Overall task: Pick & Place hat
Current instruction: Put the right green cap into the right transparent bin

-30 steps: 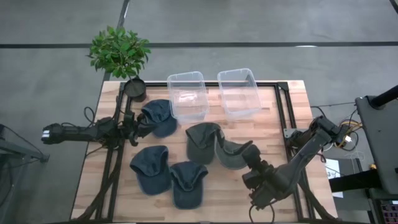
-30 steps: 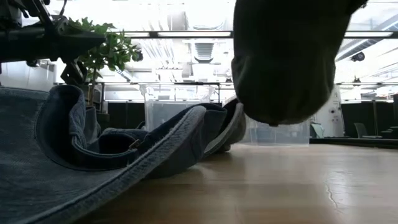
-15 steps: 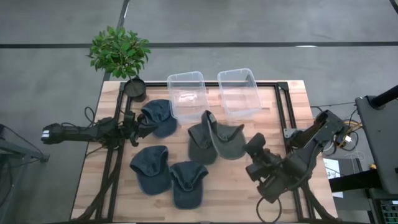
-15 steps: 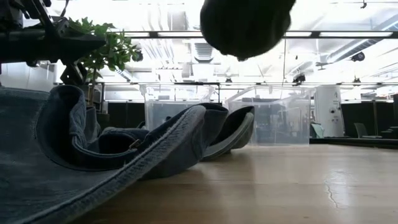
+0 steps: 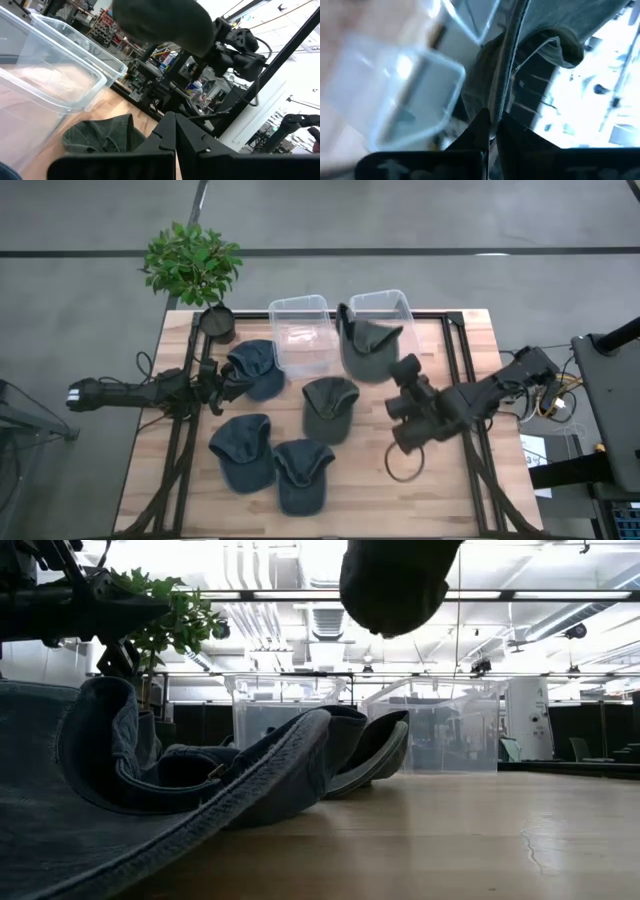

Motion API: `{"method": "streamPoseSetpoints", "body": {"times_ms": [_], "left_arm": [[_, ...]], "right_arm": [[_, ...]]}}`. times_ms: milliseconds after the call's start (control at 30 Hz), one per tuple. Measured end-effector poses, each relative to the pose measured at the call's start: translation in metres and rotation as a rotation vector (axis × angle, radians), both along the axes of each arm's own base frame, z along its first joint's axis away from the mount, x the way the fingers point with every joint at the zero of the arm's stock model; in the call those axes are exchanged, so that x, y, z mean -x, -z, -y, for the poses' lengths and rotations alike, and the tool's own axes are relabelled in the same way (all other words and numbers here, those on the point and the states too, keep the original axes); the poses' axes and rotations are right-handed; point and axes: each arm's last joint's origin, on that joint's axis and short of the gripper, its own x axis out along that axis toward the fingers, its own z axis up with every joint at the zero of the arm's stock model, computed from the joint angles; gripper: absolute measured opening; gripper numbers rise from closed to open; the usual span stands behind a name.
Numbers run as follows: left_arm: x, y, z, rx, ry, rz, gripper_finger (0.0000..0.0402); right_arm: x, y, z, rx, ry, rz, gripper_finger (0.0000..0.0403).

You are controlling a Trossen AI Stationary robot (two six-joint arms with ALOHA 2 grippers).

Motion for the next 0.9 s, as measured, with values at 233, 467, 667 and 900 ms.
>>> {"method": "streamPoseSetpoints", "body": {"times_ms": [233, 467, 667, 900], "left_arm": [[0.0, 0.0, 0.0, 0.012, 0.001, 0.001, 0.0], [0.0, 0.0, 0.0, 0.012, 0.001, 0.002, 0.0], [0.0, 0.0, 0.0, 0.018, 0.002, 0.003, 0.0], [0.0, 0.0, 0.0, 0.025, 0.002, 0.003, 0.0]], "right_arm": [[-0.005, 0.03, 0.04, 0.132, 0.081, -0.274, 0.0011], [0.002, 0.065, 0.065, 0.285, 0.102, -0.557, 0.0011], [0.011, 0.09, 0.081, 0.394, 0.114, -0.753, 0.0011], [0.021, 0.107, 0.096, 0.431, 0.148, -0.857, 0.0012]]}}
